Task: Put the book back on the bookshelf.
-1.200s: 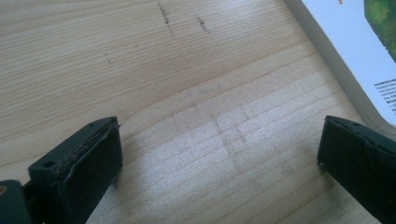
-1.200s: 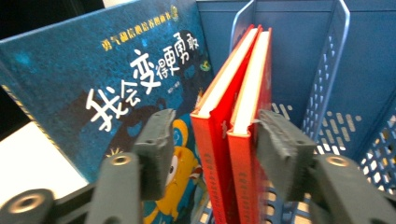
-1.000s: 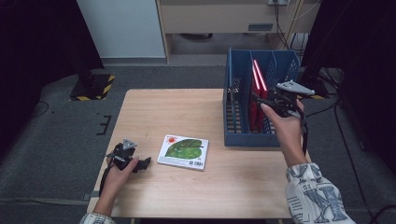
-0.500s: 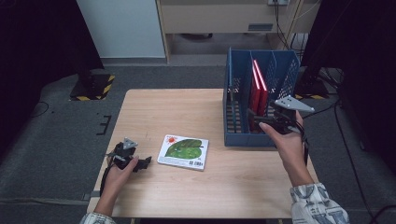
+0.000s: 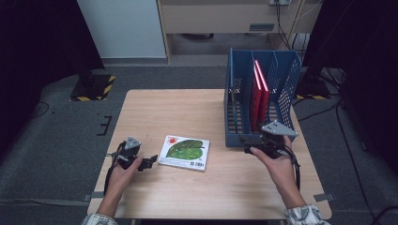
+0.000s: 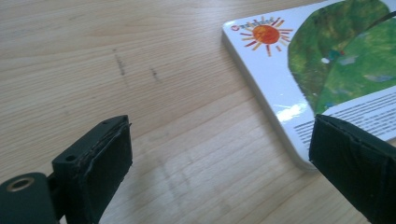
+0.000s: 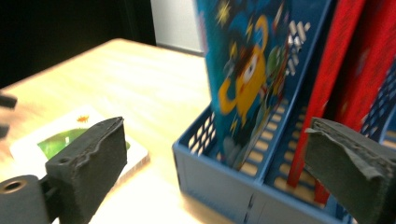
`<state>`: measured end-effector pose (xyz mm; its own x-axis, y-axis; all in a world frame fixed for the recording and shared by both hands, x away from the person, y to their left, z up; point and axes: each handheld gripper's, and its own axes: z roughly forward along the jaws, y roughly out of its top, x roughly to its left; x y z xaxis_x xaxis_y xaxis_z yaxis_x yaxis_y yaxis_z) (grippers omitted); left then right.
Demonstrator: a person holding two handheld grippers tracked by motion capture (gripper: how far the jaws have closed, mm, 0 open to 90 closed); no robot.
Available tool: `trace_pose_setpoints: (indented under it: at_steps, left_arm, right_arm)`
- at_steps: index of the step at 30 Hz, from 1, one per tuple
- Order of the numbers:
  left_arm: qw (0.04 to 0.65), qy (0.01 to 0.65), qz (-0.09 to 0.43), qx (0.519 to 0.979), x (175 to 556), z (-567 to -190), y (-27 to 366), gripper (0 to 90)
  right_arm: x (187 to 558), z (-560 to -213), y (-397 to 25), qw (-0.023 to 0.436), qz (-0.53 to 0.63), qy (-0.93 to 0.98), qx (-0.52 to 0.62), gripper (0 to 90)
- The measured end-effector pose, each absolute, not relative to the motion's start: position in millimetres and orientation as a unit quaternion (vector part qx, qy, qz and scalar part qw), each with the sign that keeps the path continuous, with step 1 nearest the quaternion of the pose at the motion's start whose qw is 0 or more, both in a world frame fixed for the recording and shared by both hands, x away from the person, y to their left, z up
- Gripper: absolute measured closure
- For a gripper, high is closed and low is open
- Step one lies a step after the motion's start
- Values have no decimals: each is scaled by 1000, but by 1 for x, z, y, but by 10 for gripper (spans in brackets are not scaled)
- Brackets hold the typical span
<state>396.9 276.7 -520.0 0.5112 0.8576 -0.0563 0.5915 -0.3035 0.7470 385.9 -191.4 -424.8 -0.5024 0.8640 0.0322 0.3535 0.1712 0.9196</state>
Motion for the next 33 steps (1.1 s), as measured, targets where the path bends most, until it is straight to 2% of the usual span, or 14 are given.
trace_pose_setpoints:
  at_steps: [12,14,23,33]
  left_arm:
    - [397,447,144,789,401,-520,253,71]
    - [395,445,141,791,402,-521,250,75]
    - [391,439,123,800,406,-529,239,104]
    - [384,432,120,807,409,-531,224,104]
  right_arm:
    - [366,-458,-143,221,467,757,400,111]
    - [363,-463,-132,215,466,765,390,138]
    - [363,-488,-93,168,447,801,362,157]
    - [370,-510,-75,131,424,820,362,129]
